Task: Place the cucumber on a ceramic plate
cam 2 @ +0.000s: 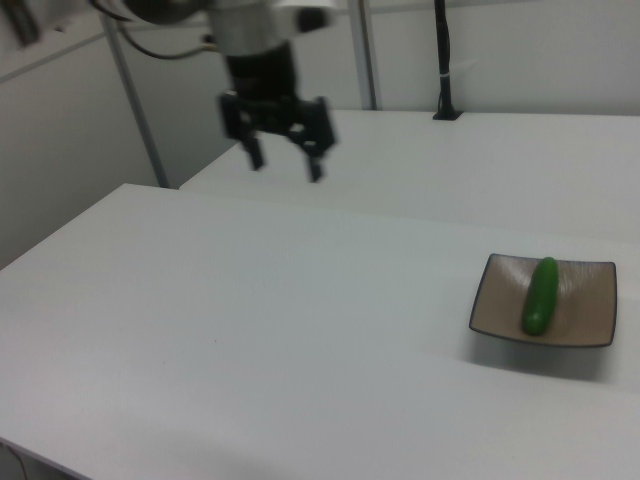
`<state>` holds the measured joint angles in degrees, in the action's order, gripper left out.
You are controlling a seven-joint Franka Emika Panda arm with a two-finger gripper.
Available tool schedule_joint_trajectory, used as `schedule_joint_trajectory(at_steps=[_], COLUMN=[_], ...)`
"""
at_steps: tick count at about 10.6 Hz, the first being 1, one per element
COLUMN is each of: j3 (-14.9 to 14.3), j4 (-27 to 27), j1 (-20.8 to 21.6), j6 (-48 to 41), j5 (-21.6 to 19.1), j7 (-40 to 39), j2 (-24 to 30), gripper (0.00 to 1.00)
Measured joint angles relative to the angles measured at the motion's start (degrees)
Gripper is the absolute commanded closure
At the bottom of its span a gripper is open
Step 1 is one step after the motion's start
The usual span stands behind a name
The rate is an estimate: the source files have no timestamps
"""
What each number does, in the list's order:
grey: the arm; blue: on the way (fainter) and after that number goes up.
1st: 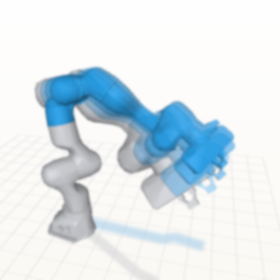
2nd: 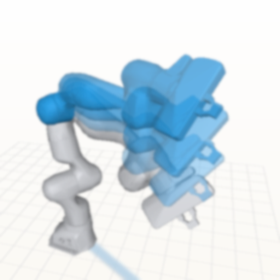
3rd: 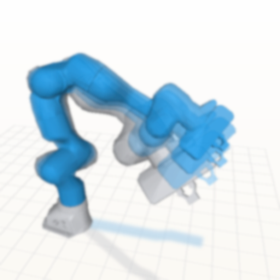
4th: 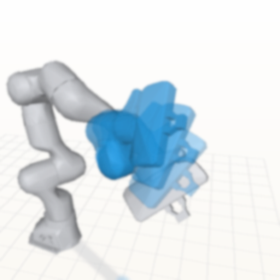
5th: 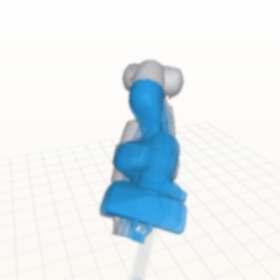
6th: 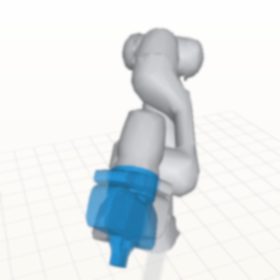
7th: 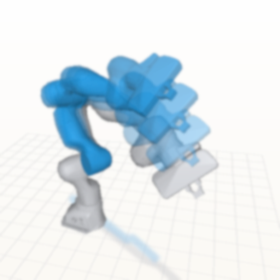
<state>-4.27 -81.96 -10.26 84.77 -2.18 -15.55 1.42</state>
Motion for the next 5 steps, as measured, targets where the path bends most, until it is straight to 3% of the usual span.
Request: schedule_joint_trajectory(at_steps=[2,5], j3=[0.11,0.22], j4=[-1.81,-6.76], j1=[5.99,14.44], j6=[-4.48,-4.63], j5=[0.01,0.05], j7=[9.45,15.00], j2=[2.90,4.09], gripper=[0.00,0.00])
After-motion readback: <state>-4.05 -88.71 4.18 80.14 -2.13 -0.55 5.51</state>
